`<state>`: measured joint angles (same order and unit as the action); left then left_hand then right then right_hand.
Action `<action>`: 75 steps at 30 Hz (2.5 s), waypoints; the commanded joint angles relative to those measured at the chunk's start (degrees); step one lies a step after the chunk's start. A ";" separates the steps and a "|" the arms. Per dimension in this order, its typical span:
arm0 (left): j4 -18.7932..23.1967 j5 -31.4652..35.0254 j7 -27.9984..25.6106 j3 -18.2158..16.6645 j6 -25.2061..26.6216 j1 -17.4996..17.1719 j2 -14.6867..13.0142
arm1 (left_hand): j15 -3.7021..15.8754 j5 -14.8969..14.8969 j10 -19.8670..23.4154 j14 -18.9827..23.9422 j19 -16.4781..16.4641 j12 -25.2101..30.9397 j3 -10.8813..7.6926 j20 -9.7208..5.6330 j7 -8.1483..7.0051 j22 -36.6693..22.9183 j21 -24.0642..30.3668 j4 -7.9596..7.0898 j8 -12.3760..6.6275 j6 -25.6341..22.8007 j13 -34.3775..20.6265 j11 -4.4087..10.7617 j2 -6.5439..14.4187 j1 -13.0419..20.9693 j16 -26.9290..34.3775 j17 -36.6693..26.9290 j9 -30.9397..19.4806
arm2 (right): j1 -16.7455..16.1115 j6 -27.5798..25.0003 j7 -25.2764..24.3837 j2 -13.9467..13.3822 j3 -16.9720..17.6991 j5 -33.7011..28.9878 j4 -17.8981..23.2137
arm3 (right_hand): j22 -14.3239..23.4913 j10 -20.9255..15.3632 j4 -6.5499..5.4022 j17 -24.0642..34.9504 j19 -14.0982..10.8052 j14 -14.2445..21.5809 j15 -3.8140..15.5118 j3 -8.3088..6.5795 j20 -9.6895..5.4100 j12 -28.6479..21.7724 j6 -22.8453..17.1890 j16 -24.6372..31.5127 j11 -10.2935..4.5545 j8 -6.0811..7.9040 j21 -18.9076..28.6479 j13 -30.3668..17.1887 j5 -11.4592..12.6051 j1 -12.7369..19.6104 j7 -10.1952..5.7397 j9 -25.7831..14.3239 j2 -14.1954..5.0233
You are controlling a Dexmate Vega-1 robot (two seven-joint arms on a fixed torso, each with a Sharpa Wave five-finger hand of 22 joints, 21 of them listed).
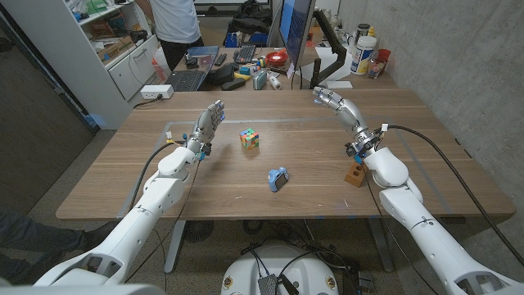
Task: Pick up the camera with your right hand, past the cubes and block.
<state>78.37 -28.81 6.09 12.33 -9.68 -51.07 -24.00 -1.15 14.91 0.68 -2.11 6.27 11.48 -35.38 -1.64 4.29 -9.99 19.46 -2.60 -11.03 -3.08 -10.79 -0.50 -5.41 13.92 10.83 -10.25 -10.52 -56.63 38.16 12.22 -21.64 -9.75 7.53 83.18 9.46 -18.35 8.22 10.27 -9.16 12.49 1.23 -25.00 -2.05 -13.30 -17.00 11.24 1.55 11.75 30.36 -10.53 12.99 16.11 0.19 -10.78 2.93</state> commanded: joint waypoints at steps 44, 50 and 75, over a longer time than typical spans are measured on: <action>1.18 1.35 -0.39 0.44 0.63 0.32 -0.87 | 0.10 0.47 -0.05 -0.50 -0.38 0.19 0.54 0.25 0.00 -0.19 -0.98 -0.11 -0.25 -0.08 -0.19 -0.26 0.39 0.35 0.10 -0.30 -0.23 | -2.22 11.90 -11.52 -1.05 0.27 -17.70 3.19 | 0.33 -2.58 0.72 0.17 -2.41 2.23 1.86 -1.72 -1.34 -0.61 -2.74 0.23 -1.09 0.55 -1.93 -0.36 0.86 3.75 -1.94 -0.36 -1.13; 0.64 1.23 0.11 0.49 0.23 0.77 -0.72 | 0.11 0.47 -0.01 -0.50 -0.36 0.21 0.59 0.24 0.03 -0.20 -1.11 -0.10 -0.25 -0.09 -0.19 -0.32 0.42 0.37 0.10 -0.30 -0.23 | -2.50 11.60 -12.17 -1.47 0.16 -19.26 3.98 | 0.34 -2.68 0.79 0.17 -2.51 2.46 1.91 -1.85 -1.34 -0.60 -2.89 0.24 -1.20 0.53 -2.17 -0.36 0.92 4.13 -1.92 -0.36 -1.11; -1.67 0.96 1.66 0.72 -0.35 2.60 -0.34 | -0.18 0.50 -0.08 -0.46 -0.59 0.17 0.90 -0.77 0.49 -0.20 -1.79 -0.04 -0.27 -0.17 -0.18 -0.62 0.57 0.51 0.08 -0.28 -0.23 | -3.18 9.61 -12.96 -5.30 -0.17 -26.01 8.39 | 0.39 -3.50 0.65 0.23 -3.47 3.48 2.66 -2.13 -1.50 -0.67 -3.42 0.29 -1.72 0.41 -3.02 -0.39 1.08 5.00 -2.94 -0.39 -0.92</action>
<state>77.68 -27.75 7.09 12.77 -9.88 -49.31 -24.63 -1.15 14.91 0.35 -2.11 5.54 11.48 -34.73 -1.72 4.29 -9.99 17.78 -2.79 -11.03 -3.07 -10.79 -0.83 -5.10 14.23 10.83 -10.25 -10.52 -59.49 49.13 -0.81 -25.15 -9.67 -16.11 89.62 9.75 -21.50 8.85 10.26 -11.93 15.58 2.25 -26.74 -2.15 -13.75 -20.28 11.25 0.01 12.08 27.49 -10.80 13.77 20.65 -2.67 -11.06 2.04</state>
